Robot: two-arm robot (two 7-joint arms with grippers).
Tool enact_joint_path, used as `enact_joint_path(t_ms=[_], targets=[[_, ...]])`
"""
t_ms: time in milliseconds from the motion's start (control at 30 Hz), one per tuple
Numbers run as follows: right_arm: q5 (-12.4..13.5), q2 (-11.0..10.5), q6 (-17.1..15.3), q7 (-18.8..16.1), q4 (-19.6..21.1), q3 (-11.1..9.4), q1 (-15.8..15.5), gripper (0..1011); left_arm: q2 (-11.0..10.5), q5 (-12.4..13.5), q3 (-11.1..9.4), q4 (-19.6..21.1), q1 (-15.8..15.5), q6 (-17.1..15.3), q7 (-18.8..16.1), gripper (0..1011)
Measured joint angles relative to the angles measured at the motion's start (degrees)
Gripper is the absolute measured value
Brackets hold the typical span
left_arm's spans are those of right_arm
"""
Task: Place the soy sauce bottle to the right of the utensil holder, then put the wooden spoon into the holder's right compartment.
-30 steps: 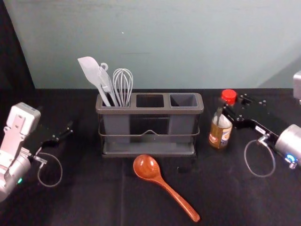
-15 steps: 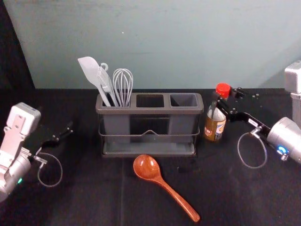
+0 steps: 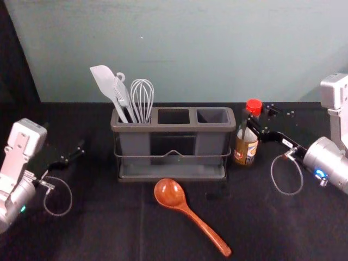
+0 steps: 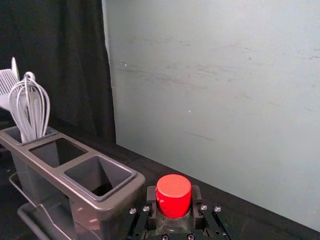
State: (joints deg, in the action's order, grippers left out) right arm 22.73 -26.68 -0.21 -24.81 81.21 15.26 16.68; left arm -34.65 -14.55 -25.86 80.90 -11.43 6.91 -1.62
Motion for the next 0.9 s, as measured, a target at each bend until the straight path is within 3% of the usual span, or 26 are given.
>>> enact_joint_path(t_ms=[567,900], targets=[[-0.64,0.04,0.71,-0.11,-0.38,0.15,-0.25,386,0.0,0.0,0.0,0.0,0.0,0.0,0.0,1012],[-0.52,0.03,0.65,-0.09,-0.32,0.07,-0.26,700,0.0,0.0,0.0,0.0,0.0,0.0,0.0,1012]])
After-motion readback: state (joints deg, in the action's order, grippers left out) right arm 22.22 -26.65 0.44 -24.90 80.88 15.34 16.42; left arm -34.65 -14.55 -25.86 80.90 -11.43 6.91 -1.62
